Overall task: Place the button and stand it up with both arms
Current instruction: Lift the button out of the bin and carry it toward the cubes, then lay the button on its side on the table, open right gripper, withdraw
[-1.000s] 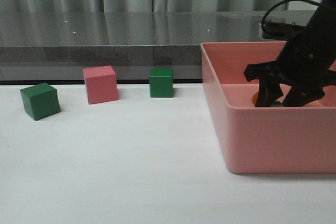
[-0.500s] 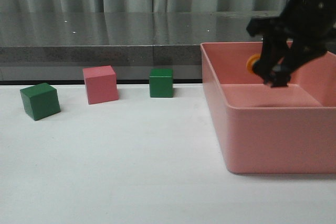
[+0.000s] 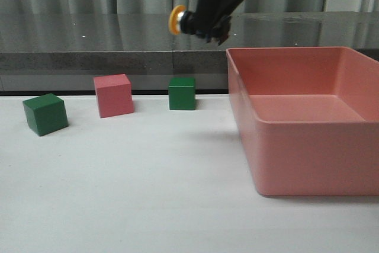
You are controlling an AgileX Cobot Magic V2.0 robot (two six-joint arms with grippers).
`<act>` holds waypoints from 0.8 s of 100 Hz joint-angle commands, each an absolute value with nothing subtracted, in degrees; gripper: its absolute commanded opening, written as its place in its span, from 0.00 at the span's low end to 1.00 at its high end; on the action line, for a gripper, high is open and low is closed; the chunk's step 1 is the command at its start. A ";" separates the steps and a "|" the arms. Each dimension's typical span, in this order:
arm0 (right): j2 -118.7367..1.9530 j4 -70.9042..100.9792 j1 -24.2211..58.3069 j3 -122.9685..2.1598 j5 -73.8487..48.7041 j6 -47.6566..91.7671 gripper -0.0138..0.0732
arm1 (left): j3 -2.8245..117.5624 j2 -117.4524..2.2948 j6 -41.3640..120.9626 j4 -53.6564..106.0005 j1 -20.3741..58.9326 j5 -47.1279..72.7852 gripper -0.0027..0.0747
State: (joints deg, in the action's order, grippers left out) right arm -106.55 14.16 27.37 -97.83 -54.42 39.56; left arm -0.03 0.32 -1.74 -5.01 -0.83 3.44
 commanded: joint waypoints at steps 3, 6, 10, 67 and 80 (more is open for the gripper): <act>-107.89 14.79 31.21 -101.79 -52.96 47.17 0.27 | -1.68 2.12 -2.35 -4.64 -0.86 -1.34 0.01; -109.03 14.79 32.10 -102.27 -52.91 48.59 0.27 | -1.68 2.12 -2.35 -4.64 -0.86 -1.34 0.01; -110.71 14.79 33.34 -102.77 -52.60 50.41 0.27 | -1.68 2.12 -2.35 -4.64 -0.86 -1.34 0.01; -122.97 14.79 37.10 -103.80 -47.48 54.45 0.27 | -1.68 2.12 -2.35 -4.64 -0.86 -1.34 0.01; -123.50 14.78 37.10 -103.80 -47.88 54.45 0.27 | -1.68 2.12 -2.35 -4.64 -0.86 -1.34 0.01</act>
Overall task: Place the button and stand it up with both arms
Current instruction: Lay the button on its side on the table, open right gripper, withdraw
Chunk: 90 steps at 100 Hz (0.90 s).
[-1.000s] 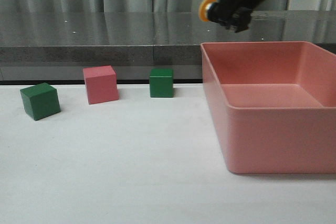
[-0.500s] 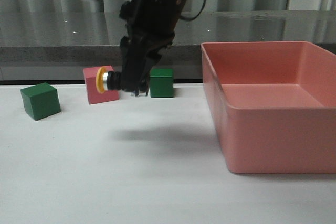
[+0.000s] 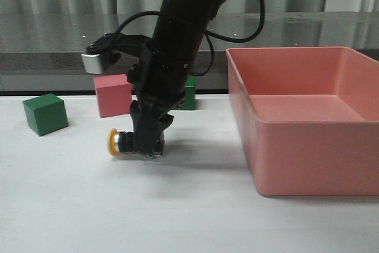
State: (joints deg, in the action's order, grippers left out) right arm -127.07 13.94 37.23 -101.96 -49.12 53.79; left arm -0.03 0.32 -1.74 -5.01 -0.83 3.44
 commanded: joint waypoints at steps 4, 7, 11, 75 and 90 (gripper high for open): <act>-123.50 14.78 37.10 -103.80 -47.94 54.45 0.27 | -1.68 2.12 -2.35 -4.64 -0.86 -1.34 0.01; -123.50 14.78 37.10 -103.85 -47.94 54.45 0.28 | -1.68 2.12 -2.35 -4.64 -0.86 -1.34 0.01; -123.50 14.78 37.10 -104.13 -48.12 54.45 0.32 | -1.68 2.12 -2.35 -4.64 -0.86 -1.34 0.01; -118.29 14.56 36.72 -114.73 -58.78 46.75 0.88 | -1.68 2.12 -2.35 -4.64 -0.86 -1.34 0.01; -112.15 11.54 35.78 -115.87 -59.33 36.68 0.76 | -1.68 2.12 -2.35 -4.64 -0.86 -1.34 0.01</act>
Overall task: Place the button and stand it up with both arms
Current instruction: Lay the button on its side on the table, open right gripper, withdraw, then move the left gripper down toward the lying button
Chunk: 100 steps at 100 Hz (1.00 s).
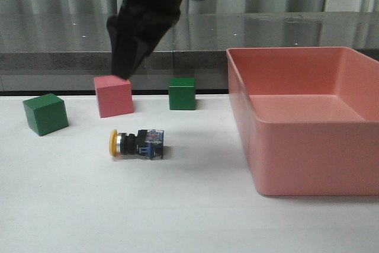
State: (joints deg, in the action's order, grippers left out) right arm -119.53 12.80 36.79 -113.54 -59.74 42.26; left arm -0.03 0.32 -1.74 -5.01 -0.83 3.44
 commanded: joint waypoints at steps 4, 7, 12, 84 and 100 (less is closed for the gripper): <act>-110.18 10.22 35.49 -115.87 -59.40 34.52 0.70 | -1.68 2.12 -2.35 -4.64 -0.86 -1.34 0.01; -108.84 9.30 35.14 -115.87 -59.68 32.53 0.63 | -1.68 2.12 -2.35 -4.64 -0.86 -1.34 0.01; -106.55 7.57 34.44 -115.87 -60.14 30.11 0.51 | -1.68 2.12 -2.35 -4.64 -0.86 -1.34 0.01; -66.80 2.78 6.85 -78.31 -42.11 14.93 0.09 | -1.68 2.12 -2.35 -4.64 -0.86 -1.34 0.01; -52.52 2.78 2.34 -55.99 -28.92 14.88 0.09 | -1.68 2.12 -2.35 -7.80 -0.86 -1.10 0.01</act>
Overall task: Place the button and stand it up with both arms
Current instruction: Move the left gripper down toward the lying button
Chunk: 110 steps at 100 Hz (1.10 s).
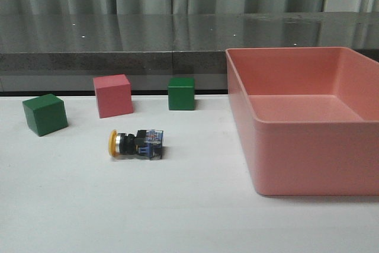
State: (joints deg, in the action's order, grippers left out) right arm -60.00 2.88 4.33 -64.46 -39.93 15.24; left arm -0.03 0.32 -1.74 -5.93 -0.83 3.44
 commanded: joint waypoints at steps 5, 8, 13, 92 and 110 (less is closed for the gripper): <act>-49.32 2.78 1.68 -51.33 -25.91 14.88 0.09 | -1.68 2.12 -2.35 -7.82 -0.86 -1.10 0.01; -46.82 2.78 1.39 -48.50 -24.39 14.88 0.09 | -1.68 2.12 -2.35 -7.82 -0.86 -1.10 0.01; -43.54 2.78 1.17 -44.10 -21.97 14.88 0.09 | -1.68 2.12 -2.35 -7.82 -0.86 -1.10 0.01; -29.46 2.83 1.03 -29.75 -15.46 14.88 0.09 | 22.51 -10.62 -2.35 8.48 3.99 19.29 0.01; -29.46 2.83 1.03 -29.75 -15.46 14.88 0.09 | 38.90 -30.52 1.29 8.48 11.52 25.51 0.01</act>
